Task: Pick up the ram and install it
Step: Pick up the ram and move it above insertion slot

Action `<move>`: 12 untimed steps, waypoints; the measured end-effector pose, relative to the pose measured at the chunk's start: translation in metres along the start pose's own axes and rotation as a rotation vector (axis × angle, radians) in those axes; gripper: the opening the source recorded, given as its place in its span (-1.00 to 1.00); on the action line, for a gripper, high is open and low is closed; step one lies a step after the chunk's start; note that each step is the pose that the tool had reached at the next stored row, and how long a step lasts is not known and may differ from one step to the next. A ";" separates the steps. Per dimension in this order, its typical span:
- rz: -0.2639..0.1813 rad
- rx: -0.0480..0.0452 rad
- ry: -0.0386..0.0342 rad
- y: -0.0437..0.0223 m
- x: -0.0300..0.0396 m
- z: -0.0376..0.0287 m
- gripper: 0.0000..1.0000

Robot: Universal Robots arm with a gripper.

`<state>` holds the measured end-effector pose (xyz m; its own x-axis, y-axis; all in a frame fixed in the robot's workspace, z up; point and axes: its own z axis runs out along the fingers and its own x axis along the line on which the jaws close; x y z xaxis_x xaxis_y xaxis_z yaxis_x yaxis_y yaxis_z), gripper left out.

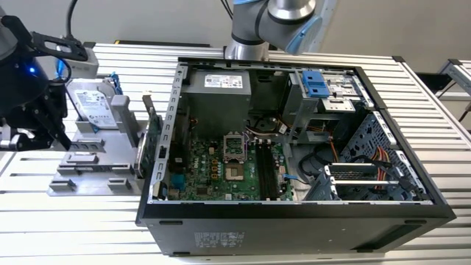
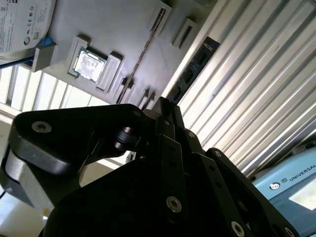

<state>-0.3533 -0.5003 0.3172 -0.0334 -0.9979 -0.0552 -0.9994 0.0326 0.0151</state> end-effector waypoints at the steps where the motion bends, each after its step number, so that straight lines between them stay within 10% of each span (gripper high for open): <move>1: 0.000 0.0000 0.0001 0.0000 -0.0001 -0.0013 -1.00; 12: 0.000 0.0000 0.0001 0.0002 -0.0009 -0.0158 -1.00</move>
<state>-0.3533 -0.5003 0.3330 -0.0334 -0.9979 -0.0551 -0.9994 0.0326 0.0151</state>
